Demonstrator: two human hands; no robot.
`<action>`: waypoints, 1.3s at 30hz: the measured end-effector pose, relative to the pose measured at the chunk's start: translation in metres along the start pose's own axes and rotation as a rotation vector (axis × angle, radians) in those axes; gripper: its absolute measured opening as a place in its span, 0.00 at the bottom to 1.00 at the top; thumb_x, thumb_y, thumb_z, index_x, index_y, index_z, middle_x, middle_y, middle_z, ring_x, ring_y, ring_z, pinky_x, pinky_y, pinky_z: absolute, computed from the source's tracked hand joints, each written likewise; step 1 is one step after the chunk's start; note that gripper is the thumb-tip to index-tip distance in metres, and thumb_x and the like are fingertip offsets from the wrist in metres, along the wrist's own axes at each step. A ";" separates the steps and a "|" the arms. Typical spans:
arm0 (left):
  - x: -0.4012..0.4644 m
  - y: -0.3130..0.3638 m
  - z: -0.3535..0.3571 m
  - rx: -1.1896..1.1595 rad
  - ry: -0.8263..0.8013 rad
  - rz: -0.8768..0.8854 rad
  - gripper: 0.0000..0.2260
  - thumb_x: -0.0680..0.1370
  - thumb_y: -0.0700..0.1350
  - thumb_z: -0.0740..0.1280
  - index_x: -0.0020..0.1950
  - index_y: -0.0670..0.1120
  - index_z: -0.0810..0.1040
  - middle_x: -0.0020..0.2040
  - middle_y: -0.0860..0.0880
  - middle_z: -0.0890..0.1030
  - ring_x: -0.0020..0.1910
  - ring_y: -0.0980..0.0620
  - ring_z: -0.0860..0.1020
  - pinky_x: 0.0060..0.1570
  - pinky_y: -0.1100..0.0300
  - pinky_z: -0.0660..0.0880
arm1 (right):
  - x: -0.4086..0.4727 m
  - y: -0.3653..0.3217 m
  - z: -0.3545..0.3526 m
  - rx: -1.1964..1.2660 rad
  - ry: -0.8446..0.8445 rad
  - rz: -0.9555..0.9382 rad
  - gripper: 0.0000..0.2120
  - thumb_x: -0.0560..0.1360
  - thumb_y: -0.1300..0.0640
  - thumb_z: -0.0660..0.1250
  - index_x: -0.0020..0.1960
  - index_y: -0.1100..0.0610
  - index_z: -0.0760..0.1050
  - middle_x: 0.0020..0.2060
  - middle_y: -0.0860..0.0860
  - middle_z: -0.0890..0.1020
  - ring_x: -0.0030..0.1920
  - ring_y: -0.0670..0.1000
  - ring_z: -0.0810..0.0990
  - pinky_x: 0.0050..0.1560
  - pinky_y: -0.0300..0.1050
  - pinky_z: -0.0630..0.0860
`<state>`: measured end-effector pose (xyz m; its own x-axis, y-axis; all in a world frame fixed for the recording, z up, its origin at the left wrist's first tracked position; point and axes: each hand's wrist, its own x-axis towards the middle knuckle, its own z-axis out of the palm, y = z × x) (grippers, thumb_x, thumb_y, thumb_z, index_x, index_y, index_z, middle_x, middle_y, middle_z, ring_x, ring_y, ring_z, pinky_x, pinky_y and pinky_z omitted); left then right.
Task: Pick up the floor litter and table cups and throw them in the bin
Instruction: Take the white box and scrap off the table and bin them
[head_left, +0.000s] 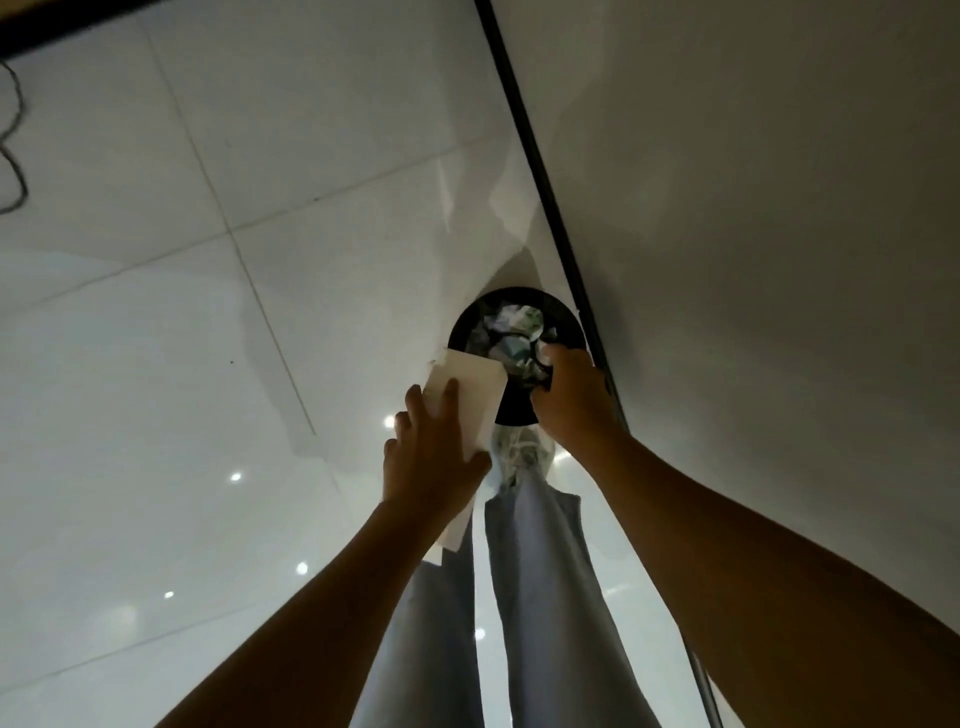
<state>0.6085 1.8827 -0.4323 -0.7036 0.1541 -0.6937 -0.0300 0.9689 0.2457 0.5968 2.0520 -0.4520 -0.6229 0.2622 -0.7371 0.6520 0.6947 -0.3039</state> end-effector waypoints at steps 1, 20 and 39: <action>0.004 0.004 0.010 -0.003 -0.008 -0.008 0.38 0.72 0.61 0.68 0.74 0.52 0.52 0.70 0.46 0.57 0.64 0.43 0.68 0.58 0.48 0.74 | 0.004 0.007 0.002 0.003 0.000 -0.001 0.25 0.77 0.60 0.64 0.72 0.57 0.64 0.68 0.58 0.68 0.67 0.60 0.68 0.62 0.51 0.71; 0.195 0.051 0.138 0.045 0.036 -0.021 0.25 0.79 0.58 0.60 0.71 0.46 0.64 0.71 0.41 0.64 0.67 0.40 0.67 0.64 0.45 0.68 | 0.121 0.084 0.051 0.068 0.107 -0.152 0.20 0.78 0.60 0.63 0.69 0.55 0.67 0.68 0.54 0.68 0.66 0.56 0.70 0.60 0.47 0.74; -0.123 -0.011 -0.087 0.075 0.103 -0.051 0.20 0.81 0.48 0.55 0.73 0.45 0.61 0.70 0.45 0.67 0.70 0.45 0.64 0.72 0.52 0.60 | -0.137 -0.071 -0.056 -0.489 -0.072 -0.488 0.25 0.77 0.55 0.65 0.72 0.54 0.62 0.69 0.54 0.67 0.66 0.56 0.68 0.59 0.45 0.73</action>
<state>0.6332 1.8360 -0.2906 -0.7716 0.0873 -0.6301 -0.0170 0.9873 0.1577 0.6113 2.0040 -0.2960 -0.7543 -0.1905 -0.6283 0.0237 0.9484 -0.3161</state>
